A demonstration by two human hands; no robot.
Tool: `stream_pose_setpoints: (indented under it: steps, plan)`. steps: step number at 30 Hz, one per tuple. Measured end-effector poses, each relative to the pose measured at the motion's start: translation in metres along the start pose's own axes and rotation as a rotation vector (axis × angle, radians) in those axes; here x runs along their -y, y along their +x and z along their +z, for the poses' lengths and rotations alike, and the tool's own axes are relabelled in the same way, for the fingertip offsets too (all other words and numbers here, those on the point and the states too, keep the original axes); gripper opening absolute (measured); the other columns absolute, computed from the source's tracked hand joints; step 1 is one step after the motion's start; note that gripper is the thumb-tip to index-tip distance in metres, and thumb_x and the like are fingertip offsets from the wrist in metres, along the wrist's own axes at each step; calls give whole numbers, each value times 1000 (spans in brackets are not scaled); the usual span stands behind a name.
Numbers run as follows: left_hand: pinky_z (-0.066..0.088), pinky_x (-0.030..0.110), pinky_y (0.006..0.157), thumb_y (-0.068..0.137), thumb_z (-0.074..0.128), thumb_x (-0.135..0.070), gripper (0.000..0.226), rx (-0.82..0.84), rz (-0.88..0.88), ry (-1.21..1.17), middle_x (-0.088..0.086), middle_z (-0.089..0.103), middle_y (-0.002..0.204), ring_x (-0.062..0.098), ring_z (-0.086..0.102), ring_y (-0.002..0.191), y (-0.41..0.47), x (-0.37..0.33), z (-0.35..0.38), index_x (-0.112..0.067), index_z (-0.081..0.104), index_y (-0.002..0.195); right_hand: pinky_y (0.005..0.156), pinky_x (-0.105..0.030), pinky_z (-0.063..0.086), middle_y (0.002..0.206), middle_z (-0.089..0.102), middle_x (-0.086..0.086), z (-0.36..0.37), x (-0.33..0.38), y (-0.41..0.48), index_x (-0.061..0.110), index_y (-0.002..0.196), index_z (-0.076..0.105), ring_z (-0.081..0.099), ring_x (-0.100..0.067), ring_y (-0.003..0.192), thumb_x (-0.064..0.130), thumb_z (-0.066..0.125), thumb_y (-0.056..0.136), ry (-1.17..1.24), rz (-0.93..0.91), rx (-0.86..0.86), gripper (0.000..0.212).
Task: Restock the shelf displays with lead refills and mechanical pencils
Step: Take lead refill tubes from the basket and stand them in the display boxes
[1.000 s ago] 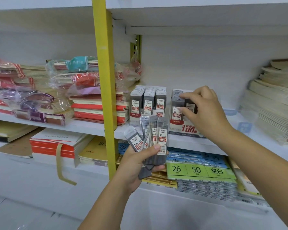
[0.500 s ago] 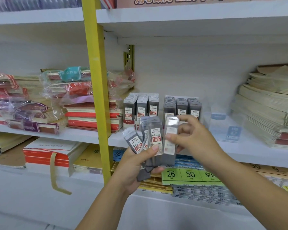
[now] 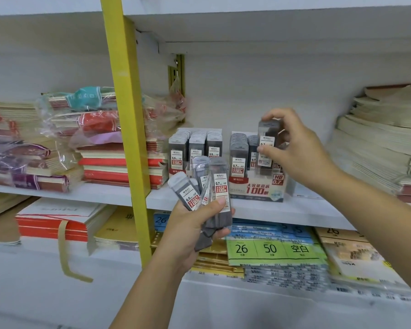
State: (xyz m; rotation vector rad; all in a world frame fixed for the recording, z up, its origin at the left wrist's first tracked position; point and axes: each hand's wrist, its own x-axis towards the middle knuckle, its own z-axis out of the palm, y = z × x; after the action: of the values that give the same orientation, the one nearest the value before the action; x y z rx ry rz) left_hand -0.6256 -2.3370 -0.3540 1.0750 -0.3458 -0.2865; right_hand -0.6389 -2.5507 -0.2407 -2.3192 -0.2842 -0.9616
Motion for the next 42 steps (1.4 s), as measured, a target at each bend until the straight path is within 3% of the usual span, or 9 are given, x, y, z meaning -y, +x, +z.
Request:
stream_pose_setpoints:
  steps: [9, 16, 21, 24, 28, 30, 34, 38, 42]
  plan:
    - [57, 25, 53, 62, 83, -30, 52, 7, 2, 28, 8, 79, 99, 21, 77, 86, 6, 1, 0, -23, 69, 111, 61, -18, 57, 97, 64, 12, 7, -7, 10, 49, 105, 42, 66, -3, 79, 17, 77, 81, 74, 22, -8, 53]
    - [57, 25, 52, 62, 83, -29, 54, -7, 0, 32, 6, 79, 100, 21, 77, 87, 6, -1, -2, -23, 67, 113, 73, -25, 45, 98, 46, 16, 15, -23, 3, 36, 93, 64, 51, -8, 91, 23, 76, 81, -220, -25, 9, 22]
    - [58, 25, 52, 61, 82, -30, 55, -1, -2, 30, 5, 79, 99, 20, 77, 84, 3, -3, 0, -23, 67, 113, 76, -25, 40, 101, 46, 11, 12, -17, -4, 27, 106, 69, 44, -7, 98, 23, 68, 88, -351, -68, -59, 18]
    - [58, 25, 52, 63, 82, -29, 53, 14, -5, 41, 3, 79, 100, 20, 77, 87, 1, -5, 3, -24, 67, 113, 66, -11, 41, 90, 51, 15, 17, 3, -21, 33, 97, 60, 50, -3, 78, 34, 66, 87, -148, -129, -123, 12]
    - [58, 26, 53, 66, 84, -30, 52, 53, -3, 66, 5, 77, 108, 28, 76, 95, -4, -3, 7, -27, 68, 115, 56, -25, 53, 81, 60, 6, 33, 25, -40, 40, 100, 42, 63, -9, 66, 59, 73, 67, 237, 154, 143, 48]
    - [58, 26, 54, 67, 86, -31, 48, 73, -4, 74, 8, 76, 111, 31, 74, 99, -6, -2, 7, -28, 70, 113, 49, -27, 53, 78, 64, 3, 39, 26, -43, 40, 102, 44, 67, -12, 61, 49, 76, 69, 388, 230, 217, 47]
    - [57, 26, 54, 68, 84, -40, 40, 90, -1, 65, 8, 75, 111, 27, 74, 97, -8, -3, 5, -33, 73, 106, 46, -25, 50, 78, 66, 0, 43, 22, -50, 31, 104, 52, 68, -13, 57, 22, 75, 82, 499, 262, 168, 33]
    - [57, 26, 55, 76, 78, -38, 27, 97, -27, 58, 6, 76, 110, 23, 75, 92, -8, -2, 5, -36, 74, 103, 48, -26, 52, 73, 68, 5, 42, 20, -53, 27, 101, 54, 71, -16, 64, 16, 75, 82, 522, 281, 127, 30]
    - [56, 25, 52, 71, 79, -36, 41, 68, -15, 21, 10, 77, 103, 18, 73, 81, -6, 0, 4, -28, 72, 111, 53, -29, 56, 81, 70, 4, 26, 19, -44, 29, 97, 52, 71, -16, 68, 16, 73, 83, 486, 286, -43, 28]
